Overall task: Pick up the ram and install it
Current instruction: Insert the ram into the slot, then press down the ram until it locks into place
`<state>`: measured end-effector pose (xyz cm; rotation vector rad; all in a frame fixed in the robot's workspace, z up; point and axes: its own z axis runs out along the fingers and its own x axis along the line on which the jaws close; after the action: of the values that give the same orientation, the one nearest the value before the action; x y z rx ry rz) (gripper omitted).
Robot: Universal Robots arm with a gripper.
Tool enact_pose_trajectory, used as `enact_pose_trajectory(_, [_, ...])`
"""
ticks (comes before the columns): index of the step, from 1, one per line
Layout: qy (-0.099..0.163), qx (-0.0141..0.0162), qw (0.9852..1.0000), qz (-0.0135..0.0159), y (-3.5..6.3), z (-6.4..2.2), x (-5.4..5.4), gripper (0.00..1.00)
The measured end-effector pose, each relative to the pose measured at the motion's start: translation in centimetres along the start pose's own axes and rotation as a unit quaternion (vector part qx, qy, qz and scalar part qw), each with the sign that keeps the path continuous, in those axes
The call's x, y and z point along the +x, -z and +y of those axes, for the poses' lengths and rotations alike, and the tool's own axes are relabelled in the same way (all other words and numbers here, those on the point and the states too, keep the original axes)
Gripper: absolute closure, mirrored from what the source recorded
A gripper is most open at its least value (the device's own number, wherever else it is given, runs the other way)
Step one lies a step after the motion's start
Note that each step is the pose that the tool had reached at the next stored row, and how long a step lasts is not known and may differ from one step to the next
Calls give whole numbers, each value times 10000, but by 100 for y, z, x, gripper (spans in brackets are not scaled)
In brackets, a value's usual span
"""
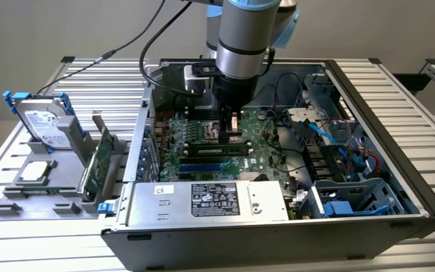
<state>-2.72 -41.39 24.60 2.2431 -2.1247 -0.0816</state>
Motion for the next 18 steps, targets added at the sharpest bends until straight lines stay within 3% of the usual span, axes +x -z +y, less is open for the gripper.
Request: enact_pose_trajectory(18, [0, 3, 10000, 0, -25, 30, -2, 89])
